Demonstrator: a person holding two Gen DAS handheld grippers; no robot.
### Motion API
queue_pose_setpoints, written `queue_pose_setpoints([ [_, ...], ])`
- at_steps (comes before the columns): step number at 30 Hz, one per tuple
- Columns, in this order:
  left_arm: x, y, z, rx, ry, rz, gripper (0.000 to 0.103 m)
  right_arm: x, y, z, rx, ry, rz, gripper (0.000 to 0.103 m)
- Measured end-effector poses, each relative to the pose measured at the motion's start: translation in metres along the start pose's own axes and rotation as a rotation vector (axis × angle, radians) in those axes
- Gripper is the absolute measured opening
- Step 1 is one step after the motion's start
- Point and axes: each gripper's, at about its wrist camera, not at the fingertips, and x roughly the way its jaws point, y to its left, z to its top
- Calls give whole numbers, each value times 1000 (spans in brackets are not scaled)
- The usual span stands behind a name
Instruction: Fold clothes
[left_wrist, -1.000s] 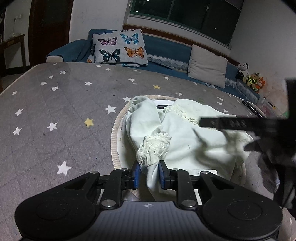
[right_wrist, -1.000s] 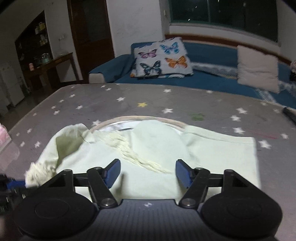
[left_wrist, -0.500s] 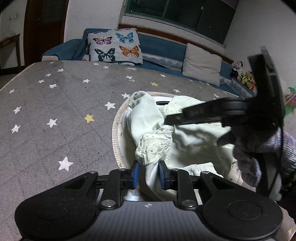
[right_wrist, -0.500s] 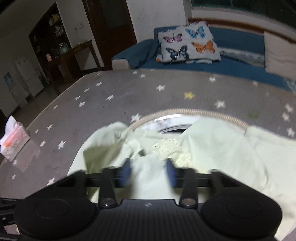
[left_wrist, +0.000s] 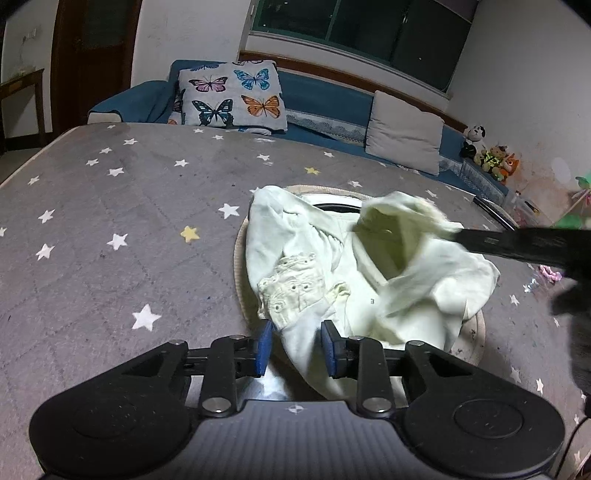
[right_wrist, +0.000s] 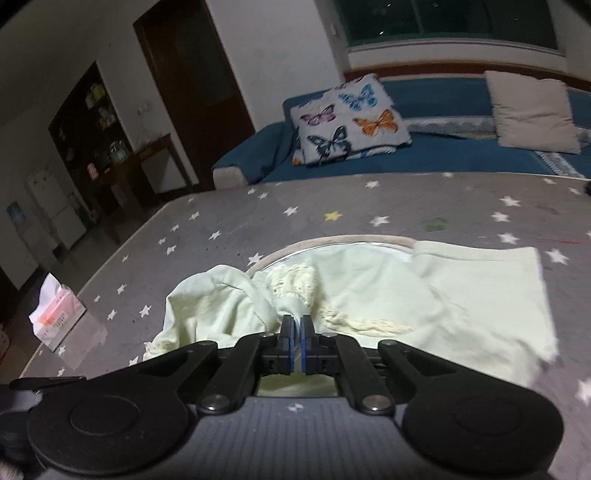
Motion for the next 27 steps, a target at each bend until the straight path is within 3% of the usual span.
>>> queue_pose_setpoints([
  [8, -8, 4, -11, 7, 6, -1, 14, -84, -30, -42, 69, -76, -72, 2],
  [15, -15, 7, -16, 31, 17, 2, 15, -139, -51, -96, 153, -43, -149, 1],
  [18, -13, 10, -5, 20, -5, 35, 24, -143, -49, -103, 110, -21, -197, 5],
  [20, -11, 13, 5, 6, -27, 57, 42, -138, -43, -99, 84, -23, -195, 6],
  [24, -2, 16, 25, -9, -56, 82, 52, -116, -29, -87, 17, -15, -157, 30],
  [27, 12, 19, 37, -17, -45, 92, 61, -89, -13, -77, -69, 11, -133, 38],
])
